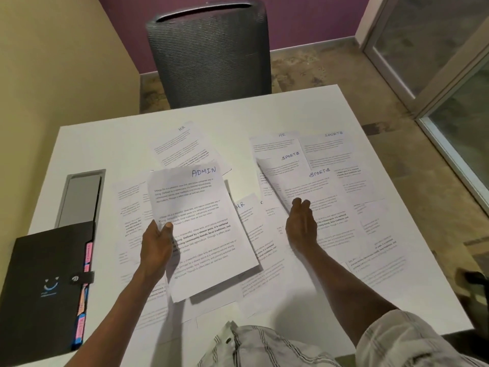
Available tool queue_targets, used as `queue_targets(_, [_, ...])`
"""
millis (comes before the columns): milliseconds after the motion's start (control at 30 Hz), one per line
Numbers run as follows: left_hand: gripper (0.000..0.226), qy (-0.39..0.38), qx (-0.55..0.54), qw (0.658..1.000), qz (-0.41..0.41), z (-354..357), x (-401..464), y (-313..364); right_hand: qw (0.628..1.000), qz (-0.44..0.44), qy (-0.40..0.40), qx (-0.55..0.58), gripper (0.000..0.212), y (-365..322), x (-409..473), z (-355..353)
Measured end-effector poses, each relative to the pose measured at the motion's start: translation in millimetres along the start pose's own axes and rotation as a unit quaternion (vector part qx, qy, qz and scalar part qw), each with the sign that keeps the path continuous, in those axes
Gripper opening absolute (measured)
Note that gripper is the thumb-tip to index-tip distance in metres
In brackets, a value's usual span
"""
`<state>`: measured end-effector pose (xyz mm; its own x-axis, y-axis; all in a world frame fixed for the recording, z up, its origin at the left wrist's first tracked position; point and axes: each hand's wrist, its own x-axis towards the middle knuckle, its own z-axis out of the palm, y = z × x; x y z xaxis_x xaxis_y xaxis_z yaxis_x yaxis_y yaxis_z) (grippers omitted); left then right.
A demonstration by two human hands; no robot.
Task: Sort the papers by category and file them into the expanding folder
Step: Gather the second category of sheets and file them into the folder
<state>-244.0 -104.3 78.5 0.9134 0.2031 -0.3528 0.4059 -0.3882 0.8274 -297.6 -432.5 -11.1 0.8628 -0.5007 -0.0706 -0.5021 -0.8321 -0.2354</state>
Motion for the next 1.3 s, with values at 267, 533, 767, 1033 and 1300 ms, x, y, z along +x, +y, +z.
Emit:
queue_targets(267, [0.025,-0.004,-0.006,1.000,0.002,5,3,-1,0.998,-0.031,-0.021,-0.058,0.049,1,15,2])
queue_targets(533, [0.027,-0.010,-0.013,1.000,-0.007,6,8,-2,0.962,-0.253,-0.010,-0.099,0.008,-2,20,17])
queue_targets(767, [0.027,-0.016,-0.009,1.000,-0.019,10,10,-3,0.969,-0.244,0.004,-0.035,0.053,-17,-13,31])
queue_targets(1033, [0.025,-0.020,-0.011,1.000,-0.002,12,10,2,0.966,-0.255,-0.001,-0.033,0.038,-38,-21,33])
queue_targets(1300, [0.026,-0.012,-0.010,1.000,0.004,6,10,1,0.986,-0.147,-0.041,-0.060,0.025,-35,-28,21])
